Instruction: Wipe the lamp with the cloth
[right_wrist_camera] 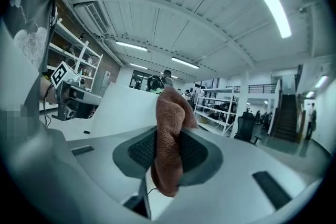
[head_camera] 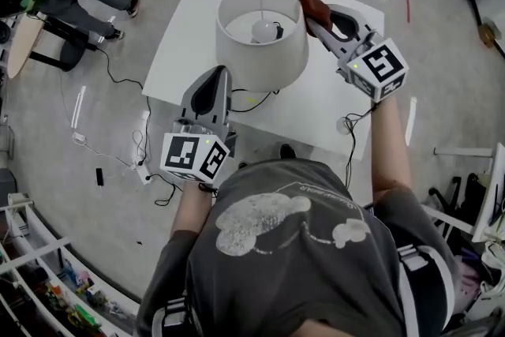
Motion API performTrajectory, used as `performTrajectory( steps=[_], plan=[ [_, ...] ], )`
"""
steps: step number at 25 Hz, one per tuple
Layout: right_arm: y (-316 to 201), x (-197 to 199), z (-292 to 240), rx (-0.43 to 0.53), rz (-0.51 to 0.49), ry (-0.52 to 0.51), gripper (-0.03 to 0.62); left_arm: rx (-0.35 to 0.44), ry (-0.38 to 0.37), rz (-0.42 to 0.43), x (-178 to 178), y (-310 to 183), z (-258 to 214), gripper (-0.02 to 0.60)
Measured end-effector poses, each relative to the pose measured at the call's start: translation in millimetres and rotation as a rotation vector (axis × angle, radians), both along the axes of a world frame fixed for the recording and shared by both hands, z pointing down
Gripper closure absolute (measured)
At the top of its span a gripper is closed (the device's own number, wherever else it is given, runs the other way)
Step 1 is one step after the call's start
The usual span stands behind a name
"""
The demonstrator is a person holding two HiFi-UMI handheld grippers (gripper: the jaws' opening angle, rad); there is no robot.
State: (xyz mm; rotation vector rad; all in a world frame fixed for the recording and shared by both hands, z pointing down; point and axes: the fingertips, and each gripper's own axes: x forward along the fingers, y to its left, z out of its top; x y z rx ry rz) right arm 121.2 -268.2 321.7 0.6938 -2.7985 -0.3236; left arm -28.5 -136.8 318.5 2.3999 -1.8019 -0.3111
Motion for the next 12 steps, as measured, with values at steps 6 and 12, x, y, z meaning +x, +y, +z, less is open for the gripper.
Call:
performTrajectory(
  steps=[6,12],
  plan=[
    [2.2,9.9,40.3,-0.101,0.09,-0.014,0.497,-0.031,0.007,0.062,-2.5,-5.4,9.7,0.574],
    [28.2,29.2,85.2,-0.217,0.186,-0.01,0.497,-0.057,0.01,0.12,0.3,3.5,18.4,0.574]
  ],
)
